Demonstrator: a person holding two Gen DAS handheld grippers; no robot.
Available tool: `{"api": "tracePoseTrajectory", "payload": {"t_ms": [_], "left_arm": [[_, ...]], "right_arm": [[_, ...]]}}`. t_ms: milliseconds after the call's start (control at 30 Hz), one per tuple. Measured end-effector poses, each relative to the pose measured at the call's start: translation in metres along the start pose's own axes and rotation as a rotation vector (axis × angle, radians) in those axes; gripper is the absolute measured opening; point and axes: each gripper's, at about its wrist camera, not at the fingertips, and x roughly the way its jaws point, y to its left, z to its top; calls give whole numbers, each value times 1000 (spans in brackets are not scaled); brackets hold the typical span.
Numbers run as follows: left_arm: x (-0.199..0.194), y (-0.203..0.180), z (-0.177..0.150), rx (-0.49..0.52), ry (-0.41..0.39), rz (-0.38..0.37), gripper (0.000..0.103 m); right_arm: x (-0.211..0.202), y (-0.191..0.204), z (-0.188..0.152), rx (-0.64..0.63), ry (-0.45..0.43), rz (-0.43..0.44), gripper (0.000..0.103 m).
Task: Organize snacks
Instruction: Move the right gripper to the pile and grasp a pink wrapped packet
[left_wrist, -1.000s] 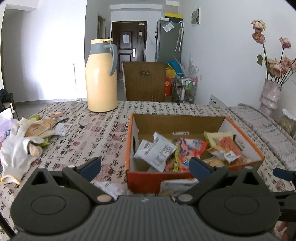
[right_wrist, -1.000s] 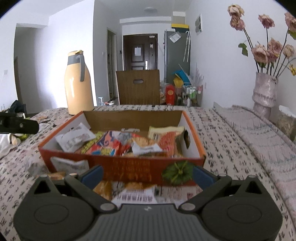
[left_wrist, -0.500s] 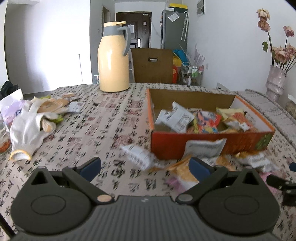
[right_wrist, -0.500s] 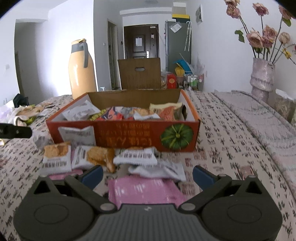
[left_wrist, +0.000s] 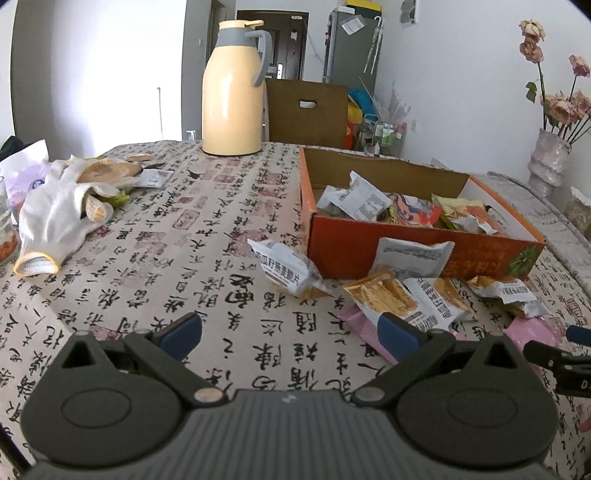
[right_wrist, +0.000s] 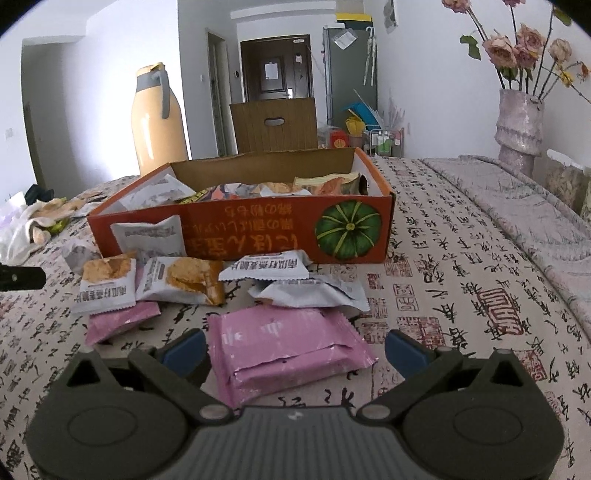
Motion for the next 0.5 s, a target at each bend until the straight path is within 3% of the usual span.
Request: {"api": "tracePoseTrajectory", "payload": {"t_ms": [167, 500], "left_arm": [[0, -1, -2, 2, 7, -7, 103], [0, -1, -3, -1, 17, -11, 103]], "right_arm": [[5, 3, 5, -20, 16, 6, 103], [36, 6, 13, -70, 144, 6, 103]]}}
